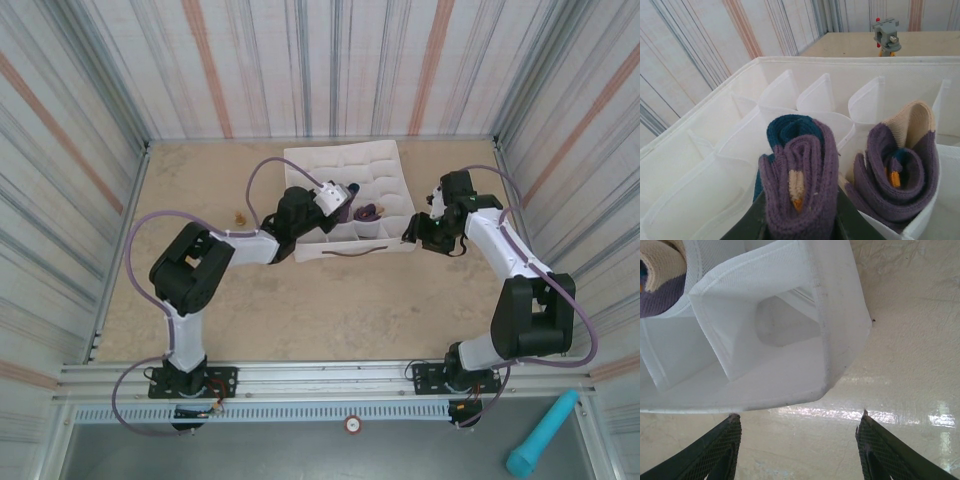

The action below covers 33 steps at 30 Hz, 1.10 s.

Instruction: Roll the socks

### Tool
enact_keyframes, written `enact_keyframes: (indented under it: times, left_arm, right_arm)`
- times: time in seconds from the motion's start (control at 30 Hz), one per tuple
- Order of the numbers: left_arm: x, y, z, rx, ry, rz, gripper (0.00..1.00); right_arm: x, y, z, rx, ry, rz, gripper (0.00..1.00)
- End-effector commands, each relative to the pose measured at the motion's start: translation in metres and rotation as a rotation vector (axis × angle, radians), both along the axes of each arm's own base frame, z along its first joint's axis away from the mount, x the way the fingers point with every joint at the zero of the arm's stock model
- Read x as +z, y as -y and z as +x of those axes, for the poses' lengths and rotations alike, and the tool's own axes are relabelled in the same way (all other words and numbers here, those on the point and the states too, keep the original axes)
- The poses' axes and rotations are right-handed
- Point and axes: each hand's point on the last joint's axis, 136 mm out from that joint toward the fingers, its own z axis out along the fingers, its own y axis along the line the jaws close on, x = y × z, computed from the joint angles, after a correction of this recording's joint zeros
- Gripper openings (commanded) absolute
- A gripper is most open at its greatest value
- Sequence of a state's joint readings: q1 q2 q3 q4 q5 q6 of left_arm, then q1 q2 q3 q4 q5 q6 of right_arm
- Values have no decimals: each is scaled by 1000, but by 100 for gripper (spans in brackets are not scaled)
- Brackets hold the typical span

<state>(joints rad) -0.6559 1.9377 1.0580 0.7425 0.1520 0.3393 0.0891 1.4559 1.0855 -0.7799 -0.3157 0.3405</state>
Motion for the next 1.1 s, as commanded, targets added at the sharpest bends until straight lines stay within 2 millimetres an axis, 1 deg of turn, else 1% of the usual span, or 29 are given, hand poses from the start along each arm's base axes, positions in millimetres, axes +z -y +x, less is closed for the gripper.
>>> enact_keyframes:
  times: [0.0, 0.13, 0.3, 0.47, 0.67, 0.8, 0.9, 0.93, 1.0, 1.07]
  left_arm:
    - [16, 1, 8, 11, 78, -21, 0]
    - [16, 1, 2, -5, 68, -44, 0]
    - [17, -3, -8, -14, 109, -58, 0]
    - [11, -5, -9, -2, 112, -48, 0]
    - [13, -4, -13, 3, 136, -43, 0]
    - [9, -7, -8, 37, 152, -59, 0]
    - [6, -6, -15, 12, 164, -66, 0]
    - [5, -7, -16, 11, 167, -68, 2]
    - [4, -9, -17, 20, 168, -80, 4]
    - [0, -8, -17, 13, 158, -70, 4]
  right_arm:
    - [-4, 0, -5, -23, -25, 20, 63]
    - [-5, 0, -4, -24, -22, 22, 63]
    - [-5, -2, -2, -24, -24, 34, 63]
    - [-4, -2, -2, -24, -22, 35, 63]
    - [-4, -2, -5, -25, -24, 33, 63]
    - [-2, -1, -6, -23, -25, 30, 63]
    - [-2, 1, -7, -23, -27, 25, 63]
    - [-1, 2, -7, -25, -25, 24, 63]
    - [-1, 3, -7, -29, -25, 27, 63]
    - [-1, 2, -7, -27, -27, 32, 63]
